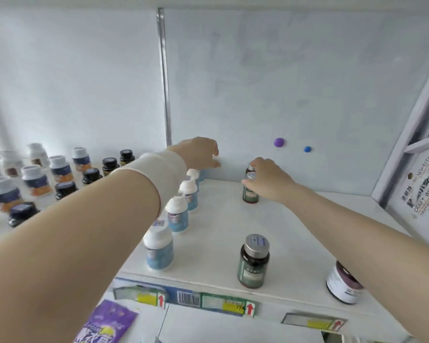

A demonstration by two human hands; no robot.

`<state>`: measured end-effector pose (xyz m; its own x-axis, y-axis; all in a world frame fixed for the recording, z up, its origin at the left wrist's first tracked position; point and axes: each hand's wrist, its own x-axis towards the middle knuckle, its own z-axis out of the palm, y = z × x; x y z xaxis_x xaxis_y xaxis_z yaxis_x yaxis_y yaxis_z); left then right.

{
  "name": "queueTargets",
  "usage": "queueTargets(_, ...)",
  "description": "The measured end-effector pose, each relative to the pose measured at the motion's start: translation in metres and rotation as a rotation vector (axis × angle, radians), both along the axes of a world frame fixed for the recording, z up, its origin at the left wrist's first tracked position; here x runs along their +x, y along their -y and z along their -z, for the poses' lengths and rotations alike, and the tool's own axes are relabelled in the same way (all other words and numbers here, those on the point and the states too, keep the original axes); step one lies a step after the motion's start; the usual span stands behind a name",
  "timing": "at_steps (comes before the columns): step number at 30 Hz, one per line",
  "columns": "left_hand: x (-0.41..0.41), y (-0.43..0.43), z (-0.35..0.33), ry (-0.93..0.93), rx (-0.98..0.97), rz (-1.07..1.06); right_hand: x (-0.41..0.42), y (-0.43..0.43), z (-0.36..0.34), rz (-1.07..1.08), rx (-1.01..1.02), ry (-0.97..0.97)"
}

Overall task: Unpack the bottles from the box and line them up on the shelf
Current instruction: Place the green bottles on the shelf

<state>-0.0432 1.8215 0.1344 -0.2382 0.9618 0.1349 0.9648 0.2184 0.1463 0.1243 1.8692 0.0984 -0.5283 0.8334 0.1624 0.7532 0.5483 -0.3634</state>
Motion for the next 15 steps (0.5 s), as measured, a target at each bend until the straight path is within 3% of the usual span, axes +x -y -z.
queueTargets(8,-0.040,0.173,-0.007,-0.495,-0.038,-0.125,-0.068,0.131,-0.010,-0.204,0.365,0.207)
queueTargets(15,-0.146,0.339,0.004,-0.693,-0.174,-0.350,-0.199,0.257,-0.009,-0.474,0.469,0.246)
